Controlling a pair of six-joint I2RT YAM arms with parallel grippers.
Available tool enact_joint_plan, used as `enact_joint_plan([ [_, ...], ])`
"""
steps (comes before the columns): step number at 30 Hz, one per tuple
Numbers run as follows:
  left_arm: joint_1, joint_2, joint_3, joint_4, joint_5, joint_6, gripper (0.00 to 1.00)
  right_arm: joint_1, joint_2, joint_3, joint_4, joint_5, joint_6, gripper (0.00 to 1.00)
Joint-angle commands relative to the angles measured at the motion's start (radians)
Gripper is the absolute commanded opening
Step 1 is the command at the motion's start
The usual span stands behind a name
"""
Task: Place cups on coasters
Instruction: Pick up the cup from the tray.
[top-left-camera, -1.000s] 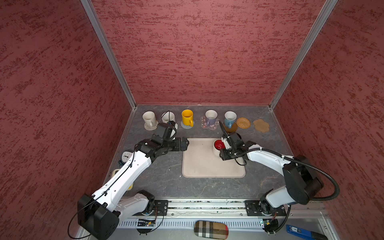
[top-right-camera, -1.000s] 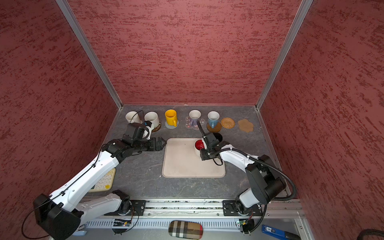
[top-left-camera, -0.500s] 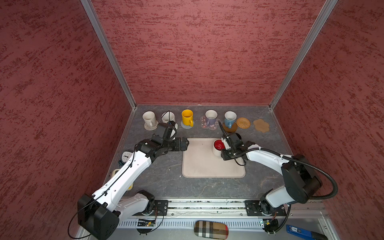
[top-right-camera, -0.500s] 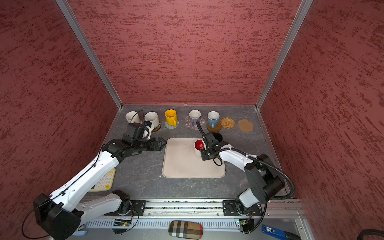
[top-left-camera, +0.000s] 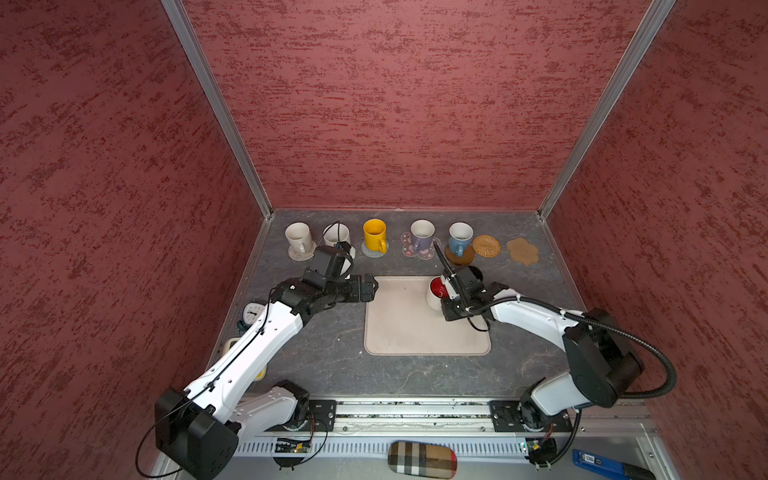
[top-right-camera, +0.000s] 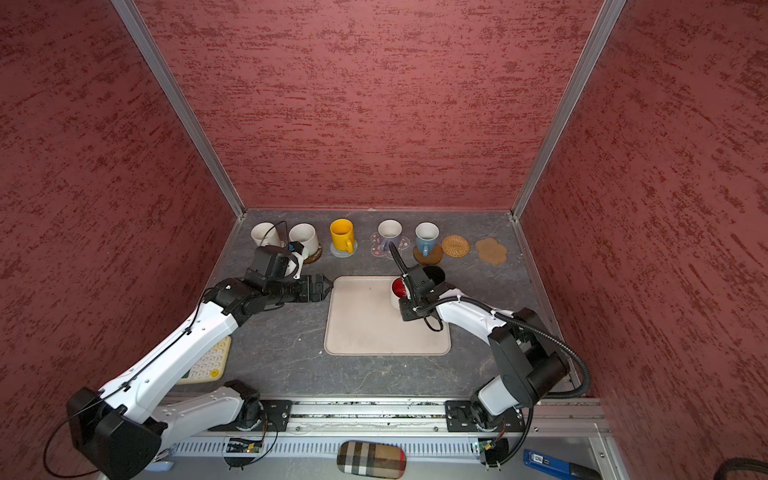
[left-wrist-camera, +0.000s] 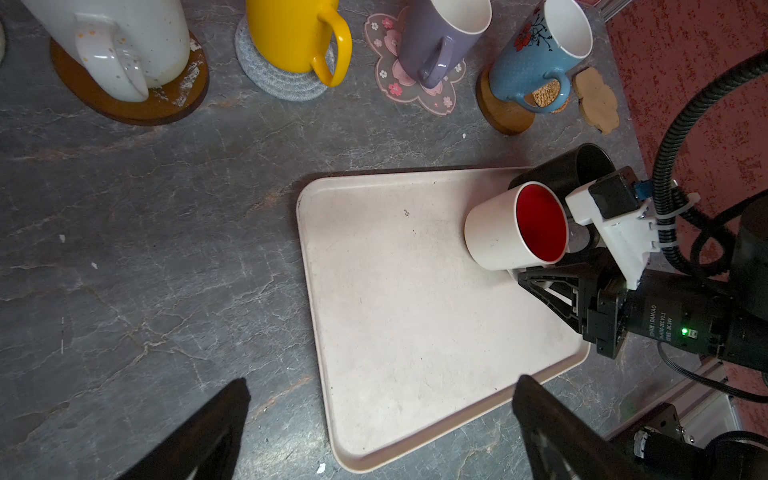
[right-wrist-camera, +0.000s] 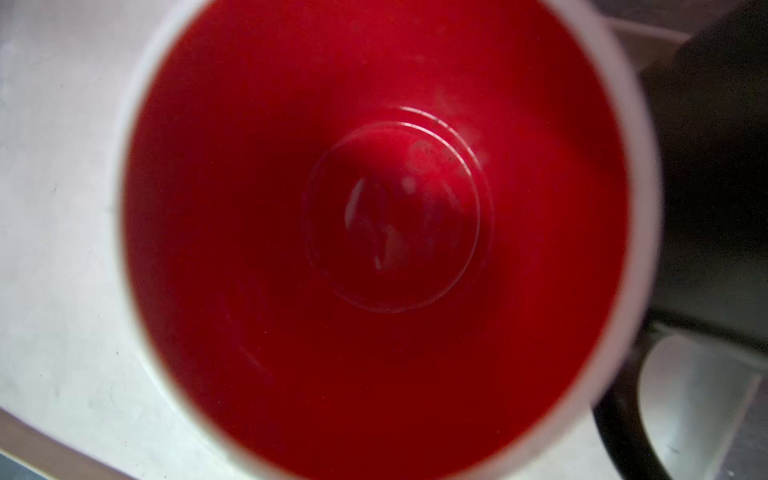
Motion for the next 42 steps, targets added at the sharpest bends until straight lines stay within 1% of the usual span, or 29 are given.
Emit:
enact_joint_plan([
  [1,0.008,-0.004,0.014,0.002,0.005,0.009,1.00,0.010,-0.013,0.046,-0.035,0.065,0.010,0.33],
  [5,0.007,-0.008,0.013,0.003,0.004,0.007,0.99,0.013,-0.017,0.055,-0.050,0.081,0.021,0.34],
  [11,0.008,-0.007,0.013,0.003,0.004,0.007,1.00,0.018,-0.012,0.060,-0.061,0.090,0.022,0.27],
  [14,0.007,-0.007,0.011,0.003,0.005,0.007,1.00,0.024,-0.004,0.062,-0.064,0.095,0.021,0.25],
  [23,0.007,-0.009,0.018,-0.001,0.004,0.009,1.00,0.040,0.002,0.081,-0.071,0.117,0.020,0.09],
  [32,0.008,-0.015,0.036,-0.012,0.000,0.013,1.00,0.046,-0.027,0.106,-0.066,0.123,-0.005,0.00],
  [40,0.007,-0.021,0.068,-0.032,0.000,0.020,0.99,0.063,-0.067,0.176,-0.087,0.121,-0.034,0.00],
  [42,0.007,-0.021,0.078,-0.043,-0.005,0.025,0.99,0.070,-0.101,0.199,-0.100,0.125,-0.036,0.00],
])
